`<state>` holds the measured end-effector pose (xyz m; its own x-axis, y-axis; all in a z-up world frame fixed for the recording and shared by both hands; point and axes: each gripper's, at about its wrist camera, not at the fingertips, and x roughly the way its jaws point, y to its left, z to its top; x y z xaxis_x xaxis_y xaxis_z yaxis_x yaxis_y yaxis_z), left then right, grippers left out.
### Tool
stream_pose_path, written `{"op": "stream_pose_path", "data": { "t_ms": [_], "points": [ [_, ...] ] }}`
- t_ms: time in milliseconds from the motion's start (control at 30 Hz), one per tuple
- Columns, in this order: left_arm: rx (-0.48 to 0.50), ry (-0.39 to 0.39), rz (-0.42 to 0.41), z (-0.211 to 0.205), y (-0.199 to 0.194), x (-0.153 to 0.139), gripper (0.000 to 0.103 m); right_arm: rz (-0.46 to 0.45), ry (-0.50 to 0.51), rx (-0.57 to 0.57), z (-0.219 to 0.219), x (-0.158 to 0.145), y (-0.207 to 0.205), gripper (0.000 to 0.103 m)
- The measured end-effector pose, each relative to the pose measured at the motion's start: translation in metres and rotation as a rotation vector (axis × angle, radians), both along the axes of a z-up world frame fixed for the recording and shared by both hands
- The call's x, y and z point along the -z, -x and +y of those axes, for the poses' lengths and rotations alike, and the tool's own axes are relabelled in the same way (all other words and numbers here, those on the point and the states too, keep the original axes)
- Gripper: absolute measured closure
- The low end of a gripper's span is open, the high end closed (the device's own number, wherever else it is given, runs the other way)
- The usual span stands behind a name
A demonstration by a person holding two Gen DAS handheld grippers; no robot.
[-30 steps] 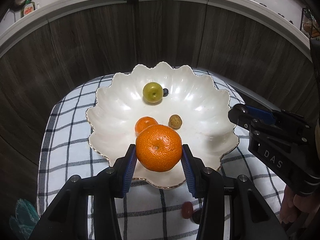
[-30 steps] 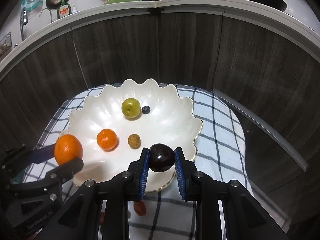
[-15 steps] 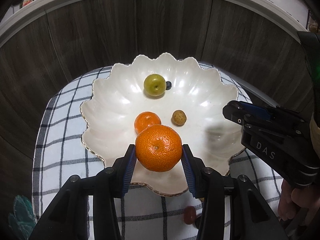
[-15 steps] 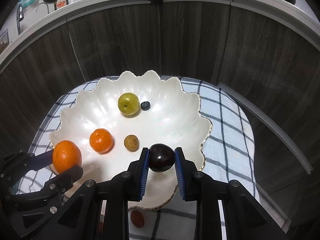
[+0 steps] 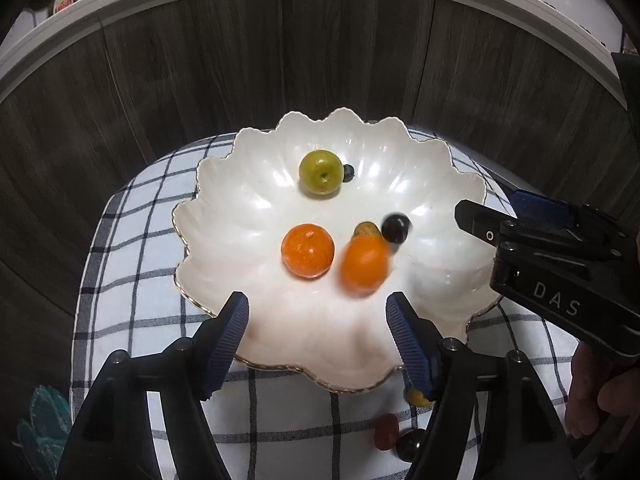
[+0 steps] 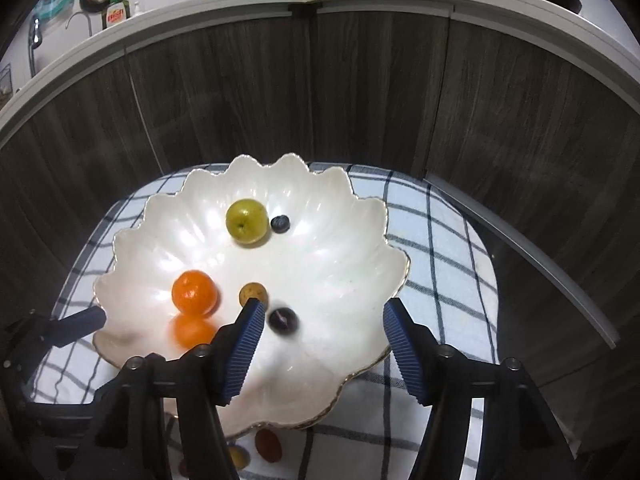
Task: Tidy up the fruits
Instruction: 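Open both tools to drop the mandarin and dark red plum into the bowl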
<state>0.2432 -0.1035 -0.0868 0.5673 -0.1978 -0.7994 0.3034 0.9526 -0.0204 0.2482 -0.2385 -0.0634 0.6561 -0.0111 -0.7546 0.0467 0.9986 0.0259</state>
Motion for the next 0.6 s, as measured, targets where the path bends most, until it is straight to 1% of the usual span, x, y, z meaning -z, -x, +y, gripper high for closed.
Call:
{"op": "stream_pose_path", "data": {
  "t_ms": [67, 200, 600],
  "points": [
    [-0.007, 0.001, -0.006, 0.001, 0.000, -0.003, 0.029, -0.004, 0.003, 0.007, -0.001, -0.002, 0.000, 0.038],
    [-0.029, -0.001, -0.023, 0.004, 0.002, -0.010, 0.018, -0.018, 0.004, 0.017, -0.004, -0.007, 0.004, 0.033],
    [-0.050, 0.006, -0.064, 0.004, 0.022, -0.031, 0.017, -0.039, 0.003, 0.021, -0.006, -0.018, 0.023, 0.032]
  ]
}}
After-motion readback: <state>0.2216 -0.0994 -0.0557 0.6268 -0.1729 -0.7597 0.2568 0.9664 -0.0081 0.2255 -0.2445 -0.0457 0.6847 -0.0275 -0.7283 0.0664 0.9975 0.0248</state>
